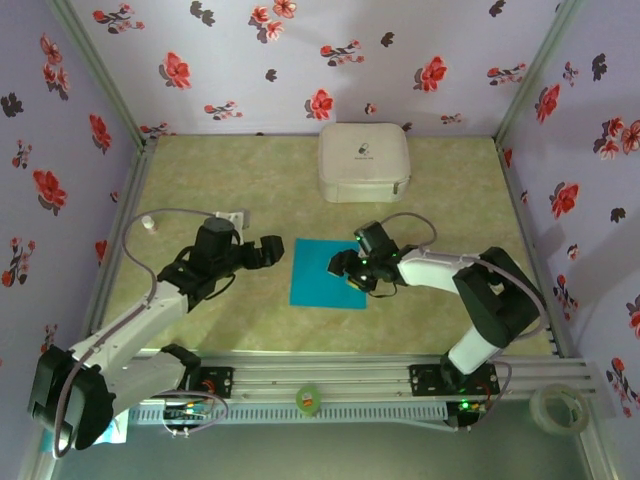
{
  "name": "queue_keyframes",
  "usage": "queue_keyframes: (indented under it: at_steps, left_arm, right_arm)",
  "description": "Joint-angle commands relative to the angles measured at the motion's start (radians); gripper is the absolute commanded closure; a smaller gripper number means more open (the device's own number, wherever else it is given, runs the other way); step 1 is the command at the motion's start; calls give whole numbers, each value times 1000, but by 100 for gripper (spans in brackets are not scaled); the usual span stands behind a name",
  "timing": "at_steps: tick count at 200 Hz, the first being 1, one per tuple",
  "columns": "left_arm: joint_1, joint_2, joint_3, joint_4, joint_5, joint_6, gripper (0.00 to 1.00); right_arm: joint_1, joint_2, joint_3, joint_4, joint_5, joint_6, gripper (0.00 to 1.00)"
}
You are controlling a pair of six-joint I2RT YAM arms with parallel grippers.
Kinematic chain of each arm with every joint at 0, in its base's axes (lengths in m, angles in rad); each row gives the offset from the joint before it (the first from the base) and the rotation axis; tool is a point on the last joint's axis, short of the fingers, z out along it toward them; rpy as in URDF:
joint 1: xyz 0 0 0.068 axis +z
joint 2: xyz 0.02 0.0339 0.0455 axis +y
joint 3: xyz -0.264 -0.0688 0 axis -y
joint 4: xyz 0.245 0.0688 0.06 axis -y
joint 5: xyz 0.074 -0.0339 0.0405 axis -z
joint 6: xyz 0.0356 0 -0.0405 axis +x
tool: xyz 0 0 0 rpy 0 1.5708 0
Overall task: Fold a paper plane with a square sheet of paper (pick it up from the middle)
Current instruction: Move the square sheet of paper to the center of the table, then first fold the square sheet of paper in half at the center of the table.
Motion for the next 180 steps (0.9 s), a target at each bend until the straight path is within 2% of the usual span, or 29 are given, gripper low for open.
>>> queue_keyframes:
  at_steps: [1, 23, 40, 68, 88, 102, 114, 128, 144, 159, 180]
  left_arm:
    - [9, -18, 54, -50, -24, 8, 0]
    - [9, -9, 80, -82, -19, -2, 1]
    - [13, 11, 109, -115, -19, 21, 2]
    - [38, 97, 253, -314, -17, 1, 6]
    - [41, 178, 391, -472, 19, -23, 9]
    - [41, 240, 458, -513, 40, -28, 12]
    - [40, 309, 516, -550, 57, -29, 21]
    - [23, 402, 604, -615, 75, -29, 29]
    - [-32, 479, 655, -615, 66, -1, 31]
    - [-75, 541, 704, -624, 65, 3, 30]
    - [-127, 634, 766, -671, 38, -1, 31]
  right_arm:
    - [47, 114, -13, 26, 119, 172, 39]
    - [90, 179, 76, 45, 113, 243, 39]
    - [112, 194, 156, 4, 98, 226, 40]
    - [118, 99, 295, -200, 129, 220, 39]
    - [117, -23, 402, -397, 242, 181, 34]
    - [108, -79, 441, -542, 350, 127, 33]
    - [89, -123, 426, -613, 433, 85, 32]
    - [49, -185, 355, -569, 456, 16, 32]
    - [-21, -245, 272, -516, 427, -22, 32]
    - [-92, -296, 232, -524, 340, 12, 32]
    - [-103, -375, 145, -448, 316, -4, 31]
